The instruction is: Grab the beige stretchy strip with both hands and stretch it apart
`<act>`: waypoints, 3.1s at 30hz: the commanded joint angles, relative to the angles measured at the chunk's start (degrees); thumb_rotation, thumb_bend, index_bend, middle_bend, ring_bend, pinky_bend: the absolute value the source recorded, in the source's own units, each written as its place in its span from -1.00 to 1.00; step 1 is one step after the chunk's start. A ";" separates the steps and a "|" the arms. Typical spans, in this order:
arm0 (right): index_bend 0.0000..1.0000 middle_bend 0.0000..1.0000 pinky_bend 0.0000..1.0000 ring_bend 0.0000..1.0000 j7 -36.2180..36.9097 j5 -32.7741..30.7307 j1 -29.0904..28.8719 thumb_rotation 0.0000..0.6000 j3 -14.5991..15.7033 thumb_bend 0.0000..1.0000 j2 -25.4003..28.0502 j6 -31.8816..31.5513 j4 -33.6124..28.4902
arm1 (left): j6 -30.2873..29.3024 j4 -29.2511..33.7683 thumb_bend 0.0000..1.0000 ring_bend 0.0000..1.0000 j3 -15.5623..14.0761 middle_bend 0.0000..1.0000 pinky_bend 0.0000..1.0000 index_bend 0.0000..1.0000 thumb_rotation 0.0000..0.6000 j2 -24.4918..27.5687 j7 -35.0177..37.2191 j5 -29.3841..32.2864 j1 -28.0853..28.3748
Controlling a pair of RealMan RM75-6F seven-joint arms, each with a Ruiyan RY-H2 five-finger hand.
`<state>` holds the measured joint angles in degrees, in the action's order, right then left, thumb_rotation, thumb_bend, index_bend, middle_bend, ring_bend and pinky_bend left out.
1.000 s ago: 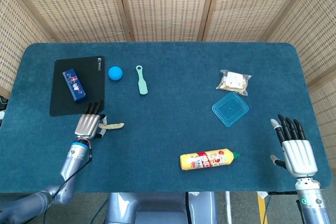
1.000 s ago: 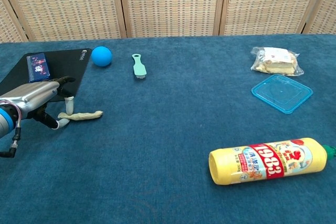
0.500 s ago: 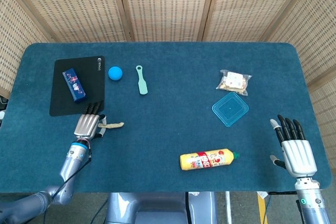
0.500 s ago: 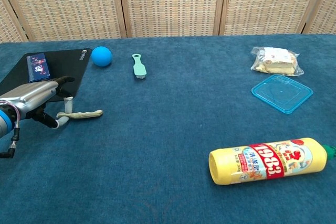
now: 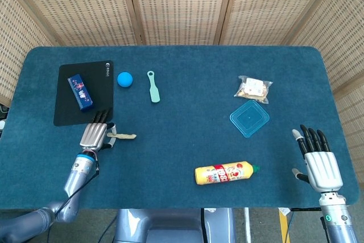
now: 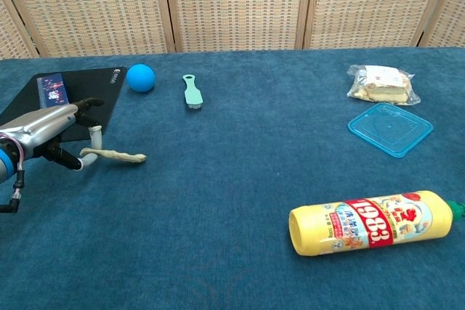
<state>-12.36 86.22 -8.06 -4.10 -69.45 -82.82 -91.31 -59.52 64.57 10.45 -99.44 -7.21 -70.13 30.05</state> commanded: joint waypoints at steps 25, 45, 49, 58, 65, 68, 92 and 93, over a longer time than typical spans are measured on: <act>-0.69 -1.00 -1.00 -1.00 10.22 5.75 -7.21 1.00 -1.03 -1.00 3.10 6.10 -1.85 | 6.57 15.93 0.19 -1.00 3.53 -1.00 -1.00 0.53 1.00 5.68 56.74 -9.25 4.20; -0.21 -1.00 -1.00 -1.00 23.07 5.39 -18.21 1.00 -6.24 -0.84 5.95 15.48 -9.30 | 12.08 17.89 0.19 -1.00 9.83 -1.00 -1.00 0.54 1.00 -2.17 52.27 0.03 12.20; -0.15 -1.00 -1.00 -1.00 25.18 2.32 -20.80 1.00 -7.45 -0.77 6.43 19.76 -11.17 | 12.36 17.67 0.19 -1.00 10.58 -1.00 -1.00 0.54 1.00 -3.44 50.24 1.81 13.23; -0.11 -1.00 -1.00 -1.00 22.56 -5.96 -25.95 1.00 -10.49 -0.65 5.89 26.65 -14.49 | 12.91 16.85 0.19 -1.00 11.48 -1.00 -1.00 0.54 1.00 -5.91 47.46 4.69 14.67; -0.10 -1.00 -1.00 -1.00 18.98 -9.86 -28.23 1.00 -11.43 -0.55 4.28 28.20 -15.97 | 12.92 16.33 0.19 -1.00 11.91 -1.00 -1.00 0.54 1.00 -6.80 47.07 5.48 14.88; -0.08 -1.00 -1.00 -1.00 17.64 -11.60 -29.29 1.00 -11.55 -0.50 3.79 29.36 -16.51 | 13.02 16.08 0.19 -1.00 12.20 -1.00 -1.00 0.54 1.00 -7.16 47.06 5.74 15.03; 0.06 -0.97 -1.00 -1.00 9.95 -18.70 -33.24 1.00 -11.95 -0.27 -1.63 28.65 -15.23 | 13.90 15.88 0.19 -1.00 12.76 -1.00 -1.00 0.54 1.00 -8.41 47.84 5.78 15.16; 0.06 -0.97 -1.00 -1.00 9.72 -18.78 -33.32 1.00 -11.87 -0.26 -1.78 28.55 -15.12 | 13.97 15.84 0.19 -1.00 12.65 -1.00 -1.00 0.54 1.00 -8.44 47.87 5.67 15.13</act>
<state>-2.48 67.54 -41.30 -16.05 -71.10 -54.16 -106.54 -45.60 80.43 23.16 -107.86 40.64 -64.40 45.20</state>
